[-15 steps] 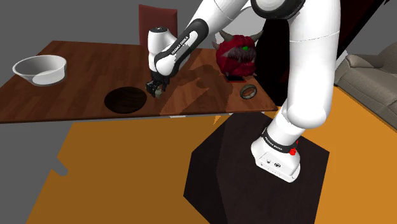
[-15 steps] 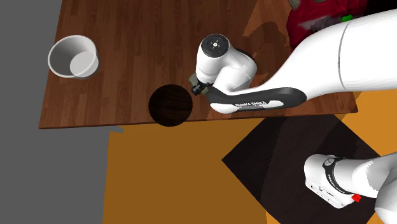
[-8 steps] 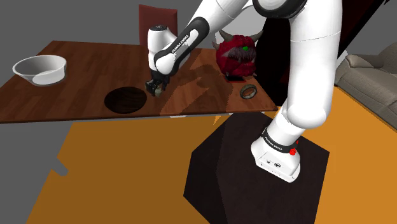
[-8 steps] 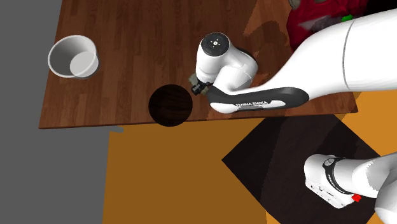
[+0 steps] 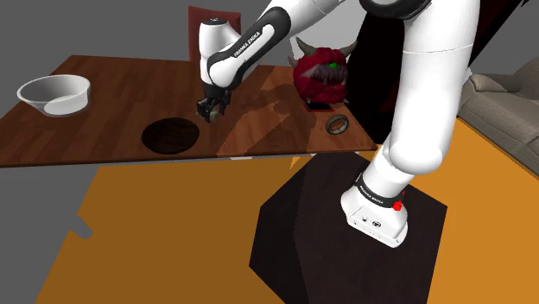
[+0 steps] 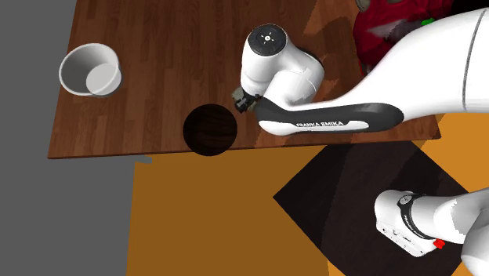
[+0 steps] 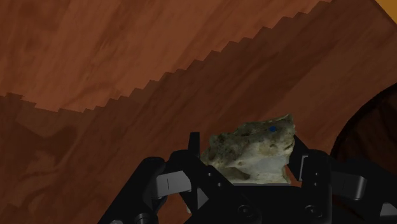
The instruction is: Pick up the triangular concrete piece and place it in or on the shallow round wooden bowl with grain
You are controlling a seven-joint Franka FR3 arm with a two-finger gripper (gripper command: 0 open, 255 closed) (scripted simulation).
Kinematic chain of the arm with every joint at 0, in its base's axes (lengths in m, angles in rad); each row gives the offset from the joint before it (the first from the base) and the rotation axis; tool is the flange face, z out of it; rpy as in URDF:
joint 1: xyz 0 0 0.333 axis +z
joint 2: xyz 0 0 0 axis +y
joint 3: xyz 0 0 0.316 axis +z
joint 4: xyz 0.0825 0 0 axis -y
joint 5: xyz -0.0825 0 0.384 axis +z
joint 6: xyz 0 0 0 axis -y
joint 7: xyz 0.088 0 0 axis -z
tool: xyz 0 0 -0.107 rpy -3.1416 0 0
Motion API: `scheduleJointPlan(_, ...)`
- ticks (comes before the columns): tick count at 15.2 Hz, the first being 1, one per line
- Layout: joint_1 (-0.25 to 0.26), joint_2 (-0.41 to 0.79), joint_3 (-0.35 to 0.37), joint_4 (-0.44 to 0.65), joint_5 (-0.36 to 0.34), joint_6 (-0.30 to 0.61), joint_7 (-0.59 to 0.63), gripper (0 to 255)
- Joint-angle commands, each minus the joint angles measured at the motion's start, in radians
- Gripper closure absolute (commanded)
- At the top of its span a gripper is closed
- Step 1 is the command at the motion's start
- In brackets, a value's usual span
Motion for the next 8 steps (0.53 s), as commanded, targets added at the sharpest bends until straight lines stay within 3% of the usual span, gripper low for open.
scheduleJointPlan(1, -0.004, -0.018, 0.003, 0.002, 0.007, -0.02, -0.007, 255)
scheduleJointPlan(8, -0.011, -0.08, 0.014, 0.017, 0.027, -0.096, -0.024, 255)
